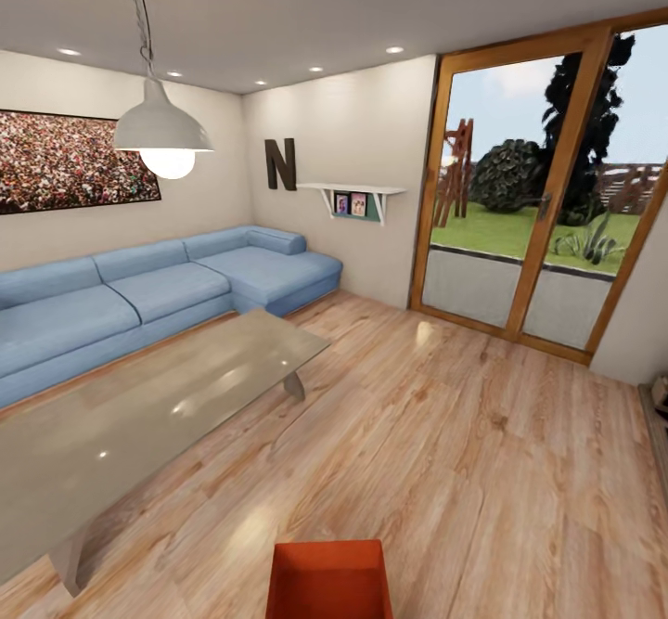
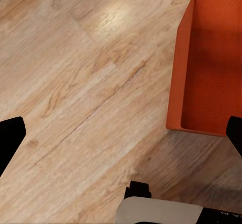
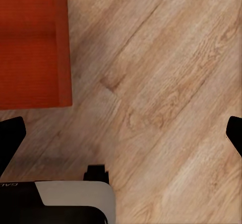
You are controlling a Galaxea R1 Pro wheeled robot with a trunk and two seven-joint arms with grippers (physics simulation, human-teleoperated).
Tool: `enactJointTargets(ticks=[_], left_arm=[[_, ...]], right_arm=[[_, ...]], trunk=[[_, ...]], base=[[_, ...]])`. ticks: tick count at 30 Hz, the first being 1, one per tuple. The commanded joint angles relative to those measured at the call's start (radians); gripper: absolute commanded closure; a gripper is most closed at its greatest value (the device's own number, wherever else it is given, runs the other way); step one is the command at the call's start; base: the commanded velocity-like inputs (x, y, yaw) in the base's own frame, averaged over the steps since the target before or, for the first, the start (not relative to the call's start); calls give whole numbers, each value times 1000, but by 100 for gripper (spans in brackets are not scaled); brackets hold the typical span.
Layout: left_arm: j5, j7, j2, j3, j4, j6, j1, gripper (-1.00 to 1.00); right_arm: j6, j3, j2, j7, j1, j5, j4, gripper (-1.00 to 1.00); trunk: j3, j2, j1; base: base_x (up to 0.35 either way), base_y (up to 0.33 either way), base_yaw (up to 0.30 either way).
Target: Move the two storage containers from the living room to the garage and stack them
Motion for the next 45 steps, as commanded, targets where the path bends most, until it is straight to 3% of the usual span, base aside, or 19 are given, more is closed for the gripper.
enactJointTargets(ticks=[1, 45], left_arm=[[2, -2, 0, 6, 5, -7, -2, -100], [2, -2, -1, 6, 5, -9, -2, -100]], right_arm=[[-8, 5, 0, 0, -2, -3, 5, -100], [-8, 5, 0, 2, -2, 2, 5, -100]], trunk=[[-2, -2, 0], [-2, -2, 0]], base=[[37, -18, 0], [25, -1, 0]])
